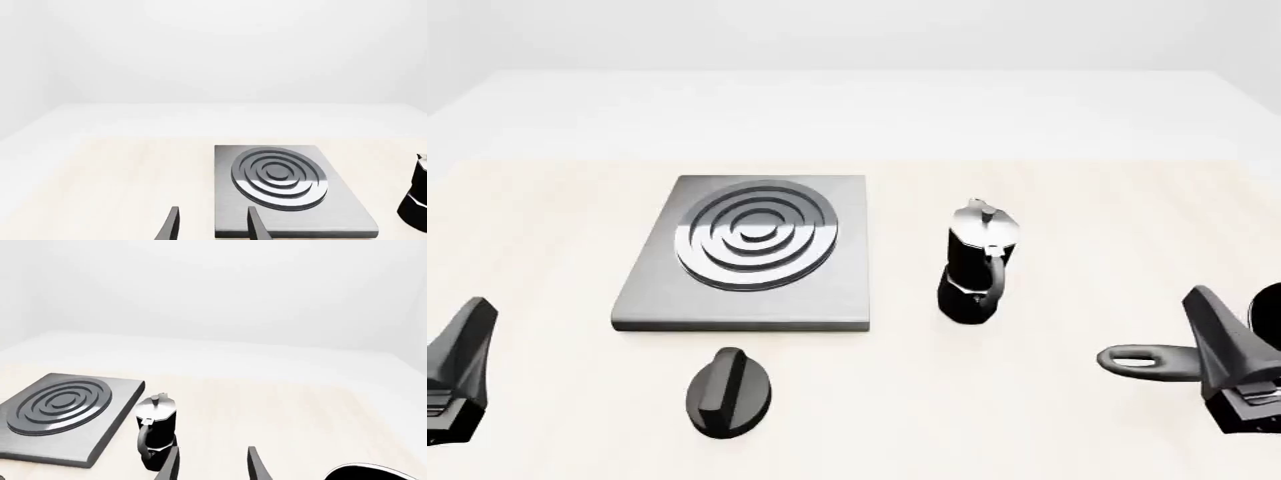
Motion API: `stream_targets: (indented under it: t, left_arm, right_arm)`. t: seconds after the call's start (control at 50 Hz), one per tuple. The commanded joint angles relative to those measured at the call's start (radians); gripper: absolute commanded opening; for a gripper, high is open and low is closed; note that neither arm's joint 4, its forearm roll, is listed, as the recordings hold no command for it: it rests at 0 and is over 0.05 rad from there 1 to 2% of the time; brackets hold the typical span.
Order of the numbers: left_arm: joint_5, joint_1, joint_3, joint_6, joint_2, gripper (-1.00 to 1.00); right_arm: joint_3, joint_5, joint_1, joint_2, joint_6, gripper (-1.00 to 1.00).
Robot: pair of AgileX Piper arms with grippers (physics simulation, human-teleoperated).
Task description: Put the moka pot on the stove.
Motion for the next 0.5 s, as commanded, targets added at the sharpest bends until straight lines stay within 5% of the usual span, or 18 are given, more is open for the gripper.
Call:
stream_targets:
  t: [0.02, 0.5]
  left_arm:
    - [0.000, 0.000, 0.000, 0.000, 0.000, 1.00]
    - [0.000, 0.000, 0.000, 0.000, 0.000, 1.00]
  right_arm:
    - [-0.015, 0.010, 0.038, 0.002, 0.009, 1.00]
    - [-0.008, -0.036, 0.103, 0.055, 0.006, 1.00]
